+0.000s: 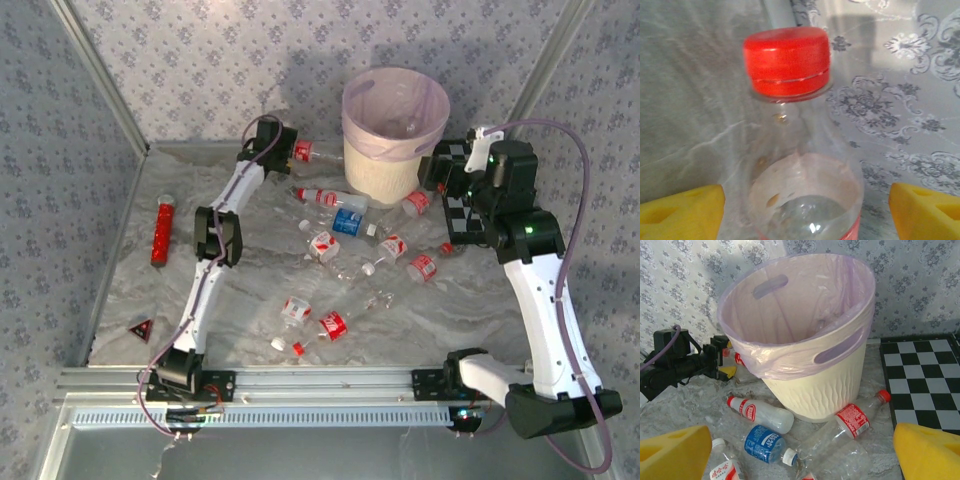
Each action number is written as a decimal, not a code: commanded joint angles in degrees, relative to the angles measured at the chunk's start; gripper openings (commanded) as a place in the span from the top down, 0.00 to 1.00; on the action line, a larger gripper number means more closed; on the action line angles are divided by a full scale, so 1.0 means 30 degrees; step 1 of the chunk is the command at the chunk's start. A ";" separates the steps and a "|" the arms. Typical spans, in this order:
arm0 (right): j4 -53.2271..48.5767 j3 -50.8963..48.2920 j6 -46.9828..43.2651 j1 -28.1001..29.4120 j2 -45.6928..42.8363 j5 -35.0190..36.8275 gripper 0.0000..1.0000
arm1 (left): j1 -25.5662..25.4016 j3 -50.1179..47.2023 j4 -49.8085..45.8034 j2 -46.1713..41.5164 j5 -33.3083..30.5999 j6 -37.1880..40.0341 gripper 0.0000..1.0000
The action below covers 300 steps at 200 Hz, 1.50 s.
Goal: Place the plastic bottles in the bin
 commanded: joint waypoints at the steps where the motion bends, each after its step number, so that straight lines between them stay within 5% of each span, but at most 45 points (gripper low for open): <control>1: -0.0190 -0.0138 0.0294 -0.0120 -0.0301 -0.0189 0.05 | -0.0209 0.1127 0.0299 0.1367 0.0394 -0.1089 0.18; 51: -0.0403 -0.0293 0.0280 -0.0144 -0.0712 -0.0013 0.05 | -0.0240 0.0839 -0.0708 0.1284 0.0506 -0.0858 0.45; 116: -0.0533 -0.0124 0.0829 -0.0170 -0.1152 -0.1023 0.06 | 0.0292 -0.0118 -0.0877 -0.1623 0.0882 0.1696 0.54; 207: -0.1347 0.1683 0.0192 0.1985 -0.0609 -0.4703 0.12 | 0.0843 -0.3996 -0.2788 -1.0166 0.3267 1.3388 0.56; 225: -0.2081 0.2439 -0.0423 0.2342 -0.0142 -0.5901 0.12 | 0.0845 -0.5944 -0.2464 -1.2086 0.5064 1.6625 0.56; 276: -0.3665 0.4679 -0.0846 0.1579 0.2856 -1.1609 0.18 | 0.0342 -1.3114 -0.2194 -1.7026 1.4448 2.6529 0.59; 300: -0.2831 0.5669 -0.0756 0.1567 0.4744 -1.2374 0.22 | -0.0298 -1.6372 -0.2169 -1.9017 1.6311 2.9684 0.59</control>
